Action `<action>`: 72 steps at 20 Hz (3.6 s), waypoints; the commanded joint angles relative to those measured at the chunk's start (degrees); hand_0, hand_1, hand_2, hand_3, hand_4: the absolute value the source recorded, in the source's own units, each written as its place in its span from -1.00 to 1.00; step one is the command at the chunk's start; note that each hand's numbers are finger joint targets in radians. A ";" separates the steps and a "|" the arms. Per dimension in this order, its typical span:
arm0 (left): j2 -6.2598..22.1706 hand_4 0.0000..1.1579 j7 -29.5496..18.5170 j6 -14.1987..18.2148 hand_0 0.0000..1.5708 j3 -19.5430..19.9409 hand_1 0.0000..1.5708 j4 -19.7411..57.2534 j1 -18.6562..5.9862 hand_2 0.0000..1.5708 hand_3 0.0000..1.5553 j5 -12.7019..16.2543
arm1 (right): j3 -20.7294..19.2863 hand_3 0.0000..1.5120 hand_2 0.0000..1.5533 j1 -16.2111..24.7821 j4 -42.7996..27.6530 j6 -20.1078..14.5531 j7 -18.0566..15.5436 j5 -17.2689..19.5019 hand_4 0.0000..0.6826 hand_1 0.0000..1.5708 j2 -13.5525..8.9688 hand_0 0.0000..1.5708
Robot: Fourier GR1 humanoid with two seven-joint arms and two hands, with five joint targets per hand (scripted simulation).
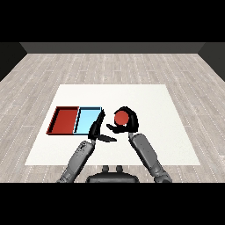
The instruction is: Pick the red can and put it in the red box
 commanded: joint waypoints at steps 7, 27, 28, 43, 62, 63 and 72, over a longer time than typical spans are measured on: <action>-0.01 -1.00 -2.28 0.40 -1.00 -1.66 -1.00 5.00 -2.07 -1.00 -1.00 5.08 | 6.81 0.83 0.85 4.91 -2.58 -2.24 -3.18 -0.69 0.98 0.88 0.02 0.88; 0.01 -1.00 -3.05 4.54 -1.00 -10.45 -1.00 4.49 -4.53 -1.00 -1.00 11.61 | 10.17 0.86 0.87 -0.65 1.61 -5.72 -6.94 -7.41 0.90 0.94 0.01 0.94; 0.02 -1.00 -3.49 3.46 -1.00 -8.51 -1.00 5.62 -5.11 -1.00 -1.00 9.71 | 10.43 0.86 0.88 -4.00 2.28 -7.25 -4.01 -7.54 0.89 0.94 0.01 0.94; 0.03 0.94 -7.08 15.61 1.00 -7.19 1.00 12.26 -7.02 0.98 0.90 14.78 | 10.79 0.84 0.86 -0.08 -0.88 -5.99 -2.92 -5.00 0.89 0.89 0.00 0.89; 0.02 0.97 -14.33 23.90 1.00 -9.91 1.00 12.24 -9.85 1.00 0.93 17.66 | 13.64 -1.00 -1.00 -5.28 5.59 -10.30 0.98 -7.87 -1.00 -1.00 0.01 -1.00; 0.03 0.96 -14.27 22.43 1.00 -8.36 1.00 10.10 -7.42 1.00 0.92 15.97 | 11.31 -1.00 -1.00 -3.23 2.72 -8.41 4.86 -3.97 -1.00 -1.00 0.01 -1.00; 0.01 0.95 -8.74 22.60 1.00 -5.02 1.00 8.64 -10.37 1.00 0.90 12.42 | 8.08 -1.00 -1.00 -2.52 -1.03 -6.58 7.68 -2.46 -1.00 -1.00 -0.01 -1.00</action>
